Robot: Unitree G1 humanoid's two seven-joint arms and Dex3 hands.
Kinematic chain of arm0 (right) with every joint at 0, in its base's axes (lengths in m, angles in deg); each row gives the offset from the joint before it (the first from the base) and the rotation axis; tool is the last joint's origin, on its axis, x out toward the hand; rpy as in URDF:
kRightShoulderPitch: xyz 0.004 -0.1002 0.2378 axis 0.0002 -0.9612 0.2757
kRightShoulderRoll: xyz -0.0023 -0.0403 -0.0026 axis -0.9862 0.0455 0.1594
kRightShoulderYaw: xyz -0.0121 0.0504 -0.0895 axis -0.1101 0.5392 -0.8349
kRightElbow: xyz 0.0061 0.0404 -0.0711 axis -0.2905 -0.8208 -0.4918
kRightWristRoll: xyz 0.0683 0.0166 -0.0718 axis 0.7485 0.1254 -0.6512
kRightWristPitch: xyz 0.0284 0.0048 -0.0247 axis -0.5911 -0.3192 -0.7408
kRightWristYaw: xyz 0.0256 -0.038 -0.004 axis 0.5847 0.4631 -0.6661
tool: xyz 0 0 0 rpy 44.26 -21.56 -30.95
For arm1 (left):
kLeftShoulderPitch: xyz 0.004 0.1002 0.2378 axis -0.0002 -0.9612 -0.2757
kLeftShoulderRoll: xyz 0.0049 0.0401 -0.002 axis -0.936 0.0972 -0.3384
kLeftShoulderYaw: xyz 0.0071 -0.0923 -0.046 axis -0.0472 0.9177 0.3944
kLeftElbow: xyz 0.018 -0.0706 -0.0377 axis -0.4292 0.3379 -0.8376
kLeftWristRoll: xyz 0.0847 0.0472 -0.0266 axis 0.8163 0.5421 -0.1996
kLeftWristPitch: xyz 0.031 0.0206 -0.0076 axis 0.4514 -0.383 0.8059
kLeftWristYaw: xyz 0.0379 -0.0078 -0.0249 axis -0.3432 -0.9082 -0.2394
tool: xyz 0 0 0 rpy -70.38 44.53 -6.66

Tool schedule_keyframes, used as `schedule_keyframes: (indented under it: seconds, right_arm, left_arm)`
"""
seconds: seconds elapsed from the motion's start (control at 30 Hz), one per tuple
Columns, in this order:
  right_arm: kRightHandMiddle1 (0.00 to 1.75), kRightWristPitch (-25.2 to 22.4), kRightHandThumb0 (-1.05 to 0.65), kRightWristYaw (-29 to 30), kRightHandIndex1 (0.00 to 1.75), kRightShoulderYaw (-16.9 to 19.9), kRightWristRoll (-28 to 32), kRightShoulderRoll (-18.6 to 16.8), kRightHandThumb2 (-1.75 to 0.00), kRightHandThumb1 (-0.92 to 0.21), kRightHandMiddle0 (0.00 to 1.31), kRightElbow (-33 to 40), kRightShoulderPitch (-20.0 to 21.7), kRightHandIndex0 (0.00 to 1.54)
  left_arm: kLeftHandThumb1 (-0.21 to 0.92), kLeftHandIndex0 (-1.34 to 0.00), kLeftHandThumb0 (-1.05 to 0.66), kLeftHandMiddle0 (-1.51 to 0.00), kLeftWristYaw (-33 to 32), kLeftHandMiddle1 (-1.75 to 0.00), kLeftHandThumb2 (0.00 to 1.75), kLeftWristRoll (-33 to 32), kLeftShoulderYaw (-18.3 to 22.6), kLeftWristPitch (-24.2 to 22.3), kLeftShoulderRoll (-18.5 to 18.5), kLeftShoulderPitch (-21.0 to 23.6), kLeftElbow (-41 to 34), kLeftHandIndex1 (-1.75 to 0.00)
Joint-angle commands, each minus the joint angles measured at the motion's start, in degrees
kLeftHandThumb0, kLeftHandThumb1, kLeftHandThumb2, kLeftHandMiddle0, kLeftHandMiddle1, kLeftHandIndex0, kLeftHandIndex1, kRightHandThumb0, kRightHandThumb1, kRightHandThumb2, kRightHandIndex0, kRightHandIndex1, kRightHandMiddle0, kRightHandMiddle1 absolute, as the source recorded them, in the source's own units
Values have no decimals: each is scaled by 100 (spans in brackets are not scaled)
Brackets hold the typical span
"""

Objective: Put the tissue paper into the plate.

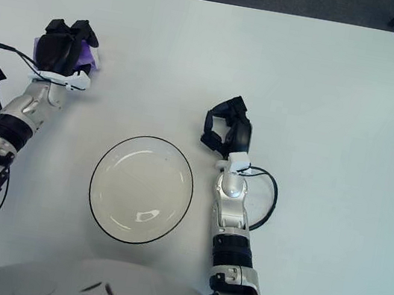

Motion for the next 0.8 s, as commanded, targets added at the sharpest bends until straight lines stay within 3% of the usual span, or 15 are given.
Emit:
schedule_keyframes:
  seconds: [0.0, 0.27, 0.77]
  right_arm:
    - [175, -384, -41, 37, 137, 57, 27, -4, -102, -56, 42, -483, -630, 61]
    - [175, -393, -41, 16, 137, 58, 65, -25, -102, -56, 42, -534, -596, 61]
    - [175, -407, -40, 50, 137, 55, 37, -40, -101, -56, 42, -566, -569, 60]
  left_arm:
    - [-1, -64, 0, -91, -171, -158, 164, 109, 121, 45, -134, -163, -416, -175]
    - [1, -62, 0, -90, -403, -158, 162, 295, 314, 124, -69, -662, -1627, -175]
    - [3, -59, 0, -88, -758, -161, 160, 977, 461, 19, 99, -1188, -2840, -175]
